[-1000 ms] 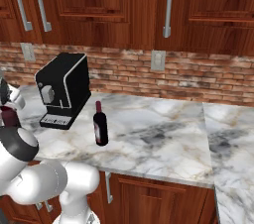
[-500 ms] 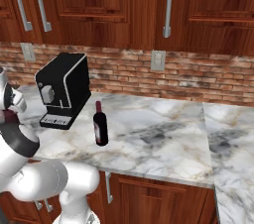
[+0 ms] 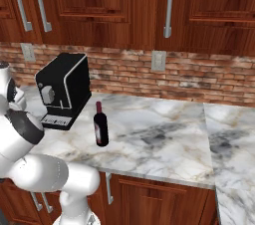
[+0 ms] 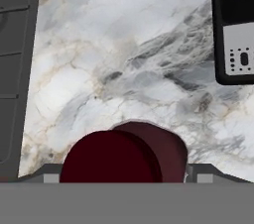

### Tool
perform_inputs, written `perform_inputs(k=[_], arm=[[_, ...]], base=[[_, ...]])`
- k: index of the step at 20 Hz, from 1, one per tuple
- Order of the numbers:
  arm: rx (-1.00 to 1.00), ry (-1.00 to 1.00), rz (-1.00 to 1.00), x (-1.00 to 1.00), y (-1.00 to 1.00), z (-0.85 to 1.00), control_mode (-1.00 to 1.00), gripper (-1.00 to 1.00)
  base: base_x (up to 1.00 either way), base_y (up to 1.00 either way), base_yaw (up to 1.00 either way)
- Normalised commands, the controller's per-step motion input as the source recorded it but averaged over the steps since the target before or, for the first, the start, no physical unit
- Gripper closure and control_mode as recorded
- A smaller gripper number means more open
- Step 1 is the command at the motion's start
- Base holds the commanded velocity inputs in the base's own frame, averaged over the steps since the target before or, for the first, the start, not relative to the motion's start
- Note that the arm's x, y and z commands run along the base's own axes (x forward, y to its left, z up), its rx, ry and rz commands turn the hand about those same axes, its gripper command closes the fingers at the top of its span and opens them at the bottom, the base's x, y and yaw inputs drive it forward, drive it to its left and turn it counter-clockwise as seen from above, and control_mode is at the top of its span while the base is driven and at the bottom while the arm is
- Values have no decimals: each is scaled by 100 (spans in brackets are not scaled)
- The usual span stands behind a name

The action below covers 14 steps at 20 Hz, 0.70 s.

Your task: There is a wine glass and glass cup on the dining counter. Place the wine bottle next to the wine glass and the juice bottle next to the glass cup.

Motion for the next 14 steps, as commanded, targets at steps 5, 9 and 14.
perform_inputs(k=[5, 9, 14], arm=[[-1, 2, 1, -15, 0, 2, -100, 100], [-6, 0, 2, -35, 0, 11, -100, 100], [-9, -1, 1, -47, 0, 22, -100, 100]], base=[[0, 0, 0], [0, 0, 0], [0, 0, 0]])
